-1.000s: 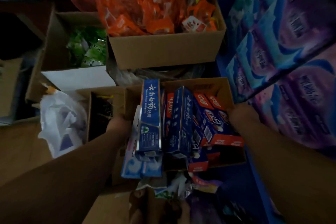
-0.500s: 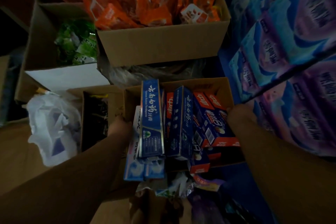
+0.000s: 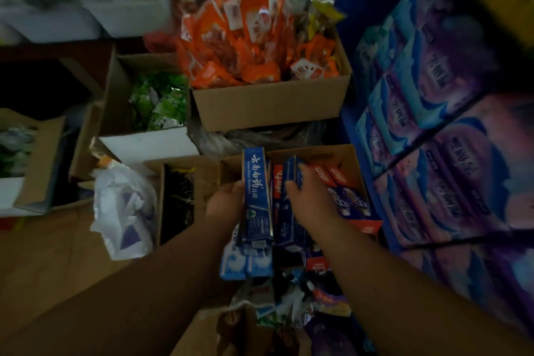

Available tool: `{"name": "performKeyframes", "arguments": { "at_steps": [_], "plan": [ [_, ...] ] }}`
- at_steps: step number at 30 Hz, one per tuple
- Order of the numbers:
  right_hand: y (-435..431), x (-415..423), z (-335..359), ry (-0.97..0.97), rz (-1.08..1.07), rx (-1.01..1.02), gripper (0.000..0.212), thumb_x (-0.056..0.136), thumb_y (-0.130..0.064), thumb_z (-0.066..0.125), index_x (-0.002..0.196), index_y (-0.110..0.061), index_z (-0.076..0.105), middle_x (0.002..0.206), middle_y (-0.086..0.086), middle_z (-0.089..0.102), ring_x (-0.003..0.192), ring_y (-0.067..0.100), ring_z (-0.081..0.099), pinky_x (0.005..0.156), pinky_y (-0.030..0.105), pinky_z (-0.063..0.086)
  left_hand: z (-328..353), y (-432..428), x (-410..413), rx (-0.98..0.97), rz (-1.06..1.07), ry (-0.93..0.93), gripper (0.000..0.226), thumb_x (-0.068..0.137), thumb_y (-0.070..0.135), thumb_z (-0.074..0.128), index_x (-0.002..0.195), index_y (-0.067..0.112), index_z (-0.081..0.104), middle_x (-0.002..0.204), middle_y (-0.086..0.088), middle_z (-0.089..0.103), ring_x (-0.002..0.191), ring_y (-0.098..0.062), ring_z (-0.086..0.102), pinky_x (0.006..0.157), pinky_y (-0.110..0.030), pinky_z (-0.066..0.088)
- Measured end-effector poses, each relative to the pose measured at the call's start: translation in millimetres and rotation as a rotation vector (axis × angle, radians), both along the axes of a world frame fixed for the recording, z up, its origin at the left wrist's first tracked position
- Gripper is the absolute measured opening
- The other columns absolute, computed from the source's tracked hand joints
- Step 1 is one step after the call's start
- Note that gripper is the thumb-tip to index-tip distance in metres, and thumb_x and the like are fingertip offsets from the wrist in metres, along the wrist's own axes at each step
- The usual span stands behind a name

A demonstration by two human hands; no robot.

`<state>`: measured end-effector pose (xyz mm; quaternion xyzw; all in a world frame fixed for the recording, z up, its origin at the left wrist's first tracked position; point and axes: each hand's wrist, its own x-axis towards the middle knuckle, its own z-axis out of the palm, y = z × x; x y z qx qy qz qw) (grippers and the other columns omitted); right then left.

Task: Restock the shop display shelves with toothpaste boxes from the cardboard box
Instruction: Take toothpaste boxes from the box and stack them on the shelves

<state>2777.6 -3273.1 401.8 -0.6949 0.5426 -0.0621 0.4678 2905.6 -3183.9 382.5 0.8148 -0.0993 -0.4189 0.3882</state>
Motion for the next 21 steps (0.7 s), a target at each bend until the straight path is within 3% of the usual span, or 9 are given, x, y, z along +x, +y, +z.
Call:
{"name": "performKeyframes", "arguments": {
  "at_steps": [2, 4, 6, 9, 16, 19, 21],
  "plan": [
    [23, 16, 9, -0.012, 0.038, 0.151, 0.045, 0.1, -0.03, 0.044, 0.144, -0.023, 0.035, 0.143, 0.006, 0.046, 0.126, 0.026, 0.047, 0.1, 0.034, 0.038, 9, 1, -9, -0.019, 0.016, 0.154, 0.041, 0.101, 0.03, 0.042, 0.128, 0.001, 0.052, 0.128, -0.019, 0.059, 0.12, -0.037, 0.056, 0.087, -0.031, 0.045],
    [36, 26, -1, 0.014, 0.029, 0.281, 0.049, 0.1, -0.037, 0.042, 0.146, -0.025, 0.03, 0.143, 0.006, 0.046, 0.124, 0.028, 0.049, 0.1, 0.037, 0.041, 13, 1, -12, -0.01, 0.074, 0.279, 0.038, 0.099, 0.027, 0.045, 0.126, 0.002, 0.055, 0.125, -0.018, 0.061, 0.116, -0.036, 0.058, 0.085, -0.033, 0.048],
    [46, 30, -12, 0.057, 0.029, 0.382, 0.054, 0.099, -0.042, 0.04, 0.148, -0.025, 0.027, 0.143, 0.008, 0.045, 0.124, 0.03, 0.048, 0.102, 0.041, 0.041, 13, 2, -11, -0.001, 0.208, 0.405, 0.034, 0.097, 0.024, 0.05, 0.122, 0.002, 0.057, 0.108, -0.016, 0.065, 0.098, -0.033, 0.063, 0.084, -0.038, 0.052],
    [57, 28, -25, 0.038, 0.032, 0.43, 0.052, 0.098, -0.04, 0.043, 0.147, -0.026, 0.031, 0.142, 0.007, 0.047, 0.124, 0.028, 0.049, 0.107, 0.046, 0.04, 13, 4, -11, -0.045, 0.3, 0.545, 0.02, 0.099, 0.019, 0.048, 0.109, 0.006, 0.058, 0.083, -0.009, 0.062, 0.072, -0.021, 0.058, 0.059, -0.034, 0.048],
    [54, 21, 4, -0.115, -0.08, 0.416, 0.041, 0.101, -0.026, 0.043, 0.141, -0.034, 0.041, 0.132, 0.003, 0.054, 0.102, 0.017, 0.05, 0.09, 0.033, 0.043, 25, 8, -5, -0.127, 0.279, 0.621, 0.021, 0.096, 0.014, 0.051, 0.112, 0.004, 0.062, 0.082, -0.007, 0.066, 0.072, -0.019, 0.062, 0.052, -0.029, 0.049],
    [49, 24, 32, -0.127, -0.083, 0.363, 0.039, 0.101, -0.021, 0.042, 0.14, -0.03, 0.043, 0.133, 0.003, 0.054, 0.102, 0.017, 0.049, 0.089, 0.033, 0.042, 49, 6, -3, -0.171, 0.219, 0.613, 0.016, 0.096, 0.011, 0.049, 0.096, 0.006, 0.065, 0.064, -0.003, 0.072, 0.069, -0.018, 0.063, 0.047, -0.026, 0.052],
    [45, 25, 54, -0.141, -0.095, 0.318, 0.039, 0.101, -0.02, 0.043, 0.139, -0.029, 0.044, 0.13, 0.003, 0.054, 0.103, 0.018, 0.05, 0.09, 0.034, 0.043, 74, 0, -1, -0.206, 0.173, 0.593, 0.018, 0.096, 0.009, 0.049, 0.087, 0.008, 0.064, 0.064, -0.004, 0.072, 0.069, -0.019, 0.063, 0.048, -0.028, 0.052]
  ]
}}
